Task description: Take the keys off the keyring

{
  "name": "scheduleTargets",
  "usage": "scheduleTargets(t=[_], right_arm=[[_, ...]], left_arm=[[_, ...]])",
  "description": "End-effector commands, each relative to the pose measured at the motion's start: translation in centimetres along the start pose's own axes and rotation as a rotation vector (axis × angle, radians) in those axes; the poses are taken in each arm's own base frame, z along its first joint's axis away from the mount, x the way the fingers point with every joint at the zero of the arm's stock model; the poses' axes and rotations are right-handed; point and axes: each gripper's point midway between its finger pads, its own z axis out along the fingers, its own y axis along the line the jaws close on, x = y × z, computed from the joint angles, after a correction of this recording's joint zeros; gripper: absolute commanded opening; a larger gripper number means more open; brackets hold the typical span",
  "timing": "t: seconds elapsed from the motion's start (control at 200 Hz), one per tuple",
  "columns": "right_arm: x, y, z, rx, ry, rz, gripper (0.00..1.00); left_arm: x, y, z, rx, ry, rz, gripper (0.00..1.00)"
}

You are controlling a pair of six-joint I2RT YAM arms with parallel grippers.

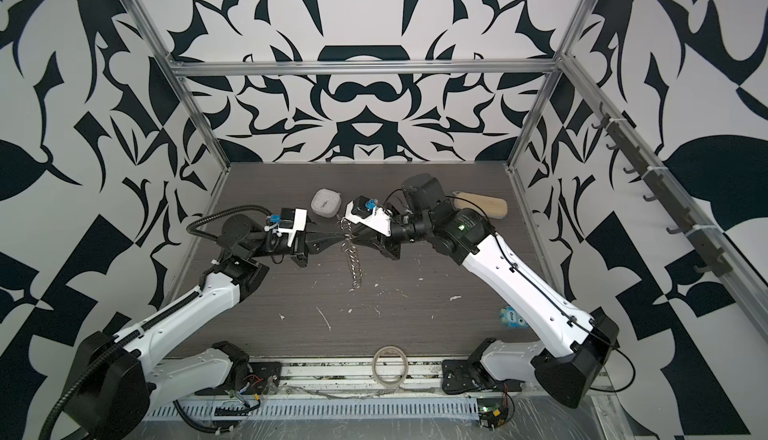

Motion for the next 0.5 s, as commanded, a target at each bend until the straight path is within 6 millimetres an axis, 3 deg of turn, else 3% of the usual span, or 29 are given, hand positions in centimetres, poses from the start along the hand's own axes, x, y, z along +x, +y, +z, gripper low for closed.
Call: scheduleTargets(t=[0.0,0.24,0.305,0.41,0.435,0.495], right_arm=[[-2.57,0.21,-0.91,-0.006,-0.066,-0.047,0.18],[-2.07,0.32,-0.42,-0.027,-0.049,-0.037,0.07],[-1.85,0.27,-0.28,-0.026,-0.038,-0.040,0.00],[-1.68,0.19,-0.25,-0.015,-0.017,-0.057,0.00],[-1.65,0.14,-0.30,-0.008,-0.012,-0.065,0.00],[-1.59,-0.17,-0.57,0.014,0.009,-0.087,0.00]], left_arm=[[-0.84,-0.60,-0.16,0.022,-0.018,0.031,0.00],[-0.92,-0.55,-0.09,0.024,-0.019,0.034,0.00],[-0.95,-0.50,-0.09,0.024,-0.019,0.034,0.00],[-0.89,-0.32,-0.12,0.013,-0.016,0.025,0.00],[-0.76,-0.26,-0.12,0.011,-0.010,0.017,0.06],[-0.44,-0.16,-0.37,0.007,0.014,0.004,0.31]])
